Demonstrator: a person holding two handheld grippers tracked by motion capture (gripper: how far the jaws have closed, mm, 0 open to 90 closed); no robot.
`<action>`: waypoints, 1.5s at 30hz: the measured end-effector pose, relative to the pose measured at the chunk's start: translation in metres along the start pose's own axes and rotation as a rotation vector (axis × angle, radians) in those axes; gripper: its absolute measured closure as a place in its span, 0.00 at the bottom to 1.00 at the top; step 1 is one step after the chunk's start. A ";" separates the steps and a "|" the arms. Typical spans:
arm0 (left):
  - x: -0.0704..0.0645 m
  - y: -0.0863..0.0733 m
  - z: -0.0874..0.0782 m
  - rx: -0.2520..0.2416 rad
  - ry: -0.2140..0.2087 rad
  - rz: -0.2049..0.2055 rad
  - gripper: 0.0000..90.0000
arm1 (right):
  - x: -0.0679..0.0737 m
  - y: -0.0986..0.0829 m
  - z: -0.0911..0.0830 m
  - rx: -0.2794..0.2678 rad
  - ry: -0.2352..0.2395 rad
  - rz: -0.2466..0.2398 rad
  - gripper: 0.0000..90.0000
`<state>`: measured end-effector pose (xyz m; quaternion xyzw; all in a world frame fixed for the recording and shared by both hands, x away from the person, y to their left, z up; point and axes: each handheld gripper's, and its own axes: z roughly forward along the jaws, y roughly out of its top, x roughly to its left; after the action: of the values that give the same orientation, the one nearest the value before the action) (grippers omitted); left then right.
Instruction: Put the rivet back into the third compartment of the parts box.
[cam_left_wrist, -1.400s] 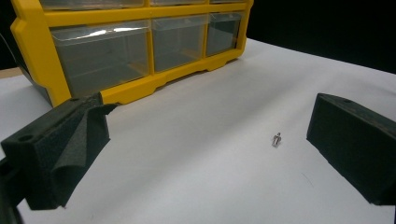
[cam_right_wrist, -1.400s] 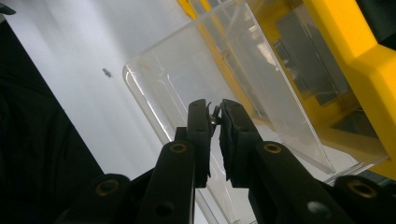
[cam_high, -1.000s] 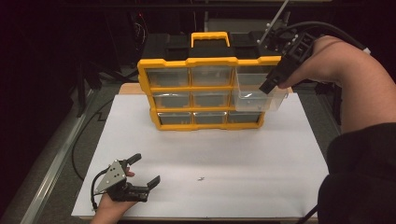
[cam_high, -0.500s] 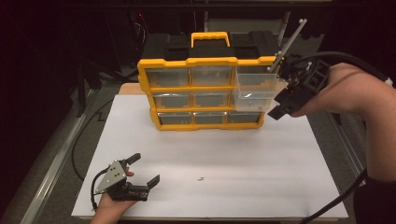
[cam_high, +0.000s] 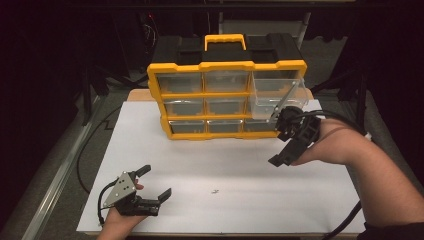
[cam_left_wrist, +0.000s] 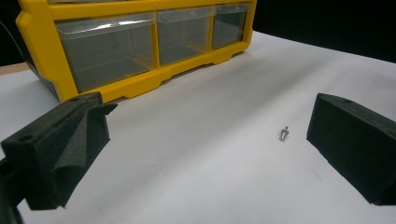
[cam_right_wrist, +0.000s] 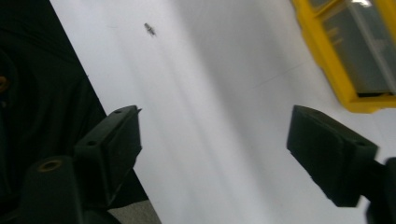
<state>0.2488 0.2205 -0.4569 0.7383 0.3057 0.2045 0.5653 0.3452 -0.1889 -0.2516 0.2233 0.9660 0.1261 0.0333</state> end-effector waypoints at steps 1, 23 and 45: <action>0.000 0.000 0.000 0.000 0.000 0.000 0.00 | 0.001 -0.001 0.007 0.002 0.000 -0.003 0.16; 0.002 0.000 0.000 0.002 0.009 0.002 0.00 | 0.018 -0.012 0.152 0.001 0.035 -0.039 0.00; 0.001 0.000 0.000 -0.002 -0.006 0.008 0.00 | 0.061 0.050 0.209 -0.078 0.133 -0.261 0.63</action>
<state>0.2492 0.2212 -0.4568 0.7396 0.3008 0.2049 0.5662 0.3372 -0.0708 -0.4407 0.0853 0.9812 0.1729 -0.0059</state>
